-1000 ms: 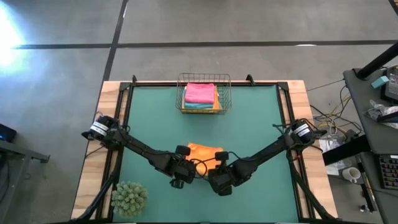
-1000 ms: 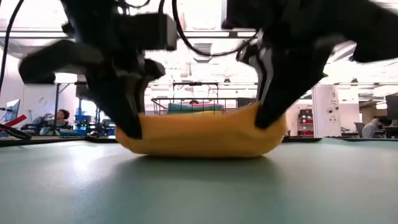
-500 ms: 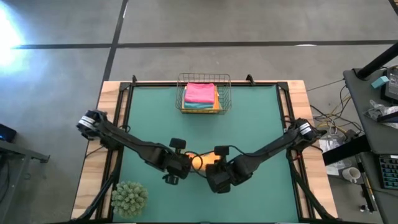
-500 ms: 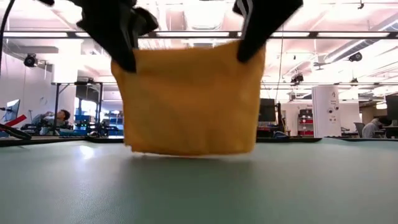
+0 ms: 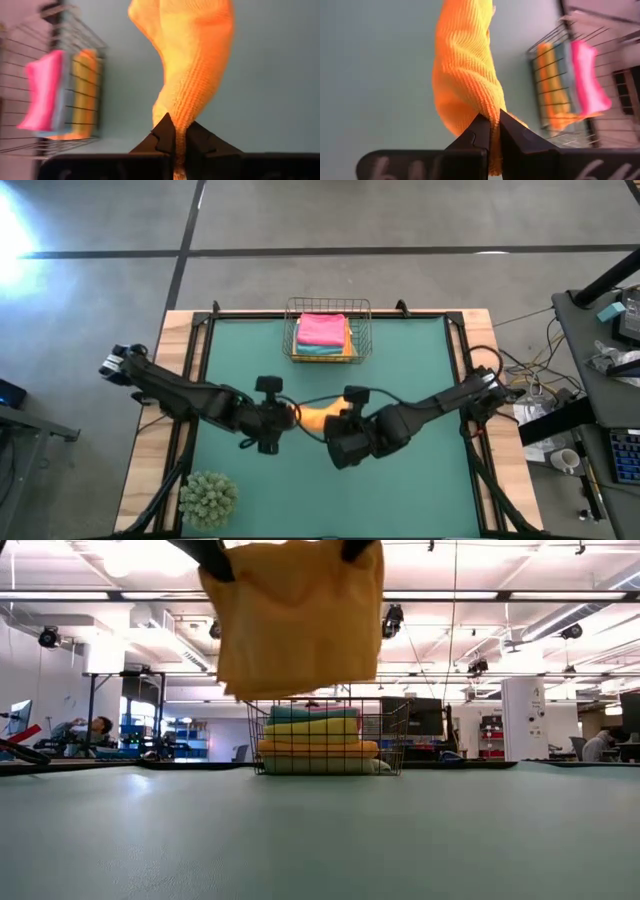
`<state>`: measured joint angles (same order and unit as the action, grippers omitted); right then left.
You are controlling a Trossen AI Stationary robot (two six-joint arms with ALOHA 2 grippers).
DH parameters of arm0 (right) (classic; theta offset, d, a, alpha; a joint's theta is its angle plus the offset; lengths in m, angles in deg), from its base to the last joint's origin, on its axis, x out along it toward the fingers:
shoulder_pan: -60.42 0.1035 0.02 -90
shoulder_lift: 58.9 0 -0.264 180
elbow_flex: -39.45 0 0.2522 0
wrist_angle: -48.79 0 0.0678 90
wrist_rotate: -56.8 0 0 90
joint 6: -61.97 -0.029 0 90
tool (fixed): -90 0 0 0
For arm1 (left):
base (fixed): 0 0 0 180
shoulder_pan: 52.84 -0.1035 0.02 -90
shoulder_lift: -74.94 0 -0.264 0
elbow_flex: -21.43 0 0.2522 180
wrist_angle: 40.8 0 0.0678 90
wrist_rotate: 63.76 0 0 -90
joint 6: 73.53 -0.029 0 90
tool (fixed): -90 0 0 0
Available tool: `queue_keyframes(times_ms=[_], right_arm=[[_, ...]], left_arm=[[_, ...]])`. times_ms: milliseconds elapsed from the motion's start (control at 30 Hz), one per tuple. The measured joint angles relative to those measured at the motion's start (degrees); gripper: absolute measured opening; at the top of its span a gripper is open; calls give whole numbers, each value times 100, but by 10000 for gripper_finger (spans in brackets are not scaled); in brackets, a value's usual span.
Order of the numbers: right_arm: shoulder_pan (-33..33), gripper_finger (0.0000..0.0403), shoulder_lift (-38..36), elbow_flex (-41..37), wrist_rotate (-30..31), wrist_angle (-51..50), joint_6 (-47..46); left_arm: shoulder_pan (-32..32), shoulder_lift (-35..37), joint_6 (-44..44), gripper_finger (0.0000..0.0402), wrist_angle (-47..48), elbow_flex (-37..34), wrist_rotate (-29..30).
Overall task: Fold microfiber towels
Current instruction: Put the yellow microfiber cloth into the wire basket
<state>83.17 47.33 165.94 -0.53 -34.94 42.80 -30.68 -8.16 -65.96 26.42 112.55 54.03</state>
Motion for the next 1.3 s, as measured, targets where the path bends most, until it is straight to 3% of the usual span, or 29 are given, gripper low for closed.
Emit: queue_keyframes(times_ms=[300,700,867,1000,1300], right_arm=[[-882,9,0,738,344,-92,963],[-2723,9,0,1087,326,23,2352],[-3595,9,9,1067,-369,405,2691],[-4161,8,45,1065,-475,685,3127],[-5218,8,69,730,-1564,1768,4026]], left_arm=[[-755,443,-1096,0,-219,0,857],[-2768,442,-2582,0,-1464,0,896],[-3707,270,-3351,0,-2225,2,469],[-4314,-45,-3555,0,-2609,2,-85],[-5075,-811,-4144,0,-3398,0,-246]])
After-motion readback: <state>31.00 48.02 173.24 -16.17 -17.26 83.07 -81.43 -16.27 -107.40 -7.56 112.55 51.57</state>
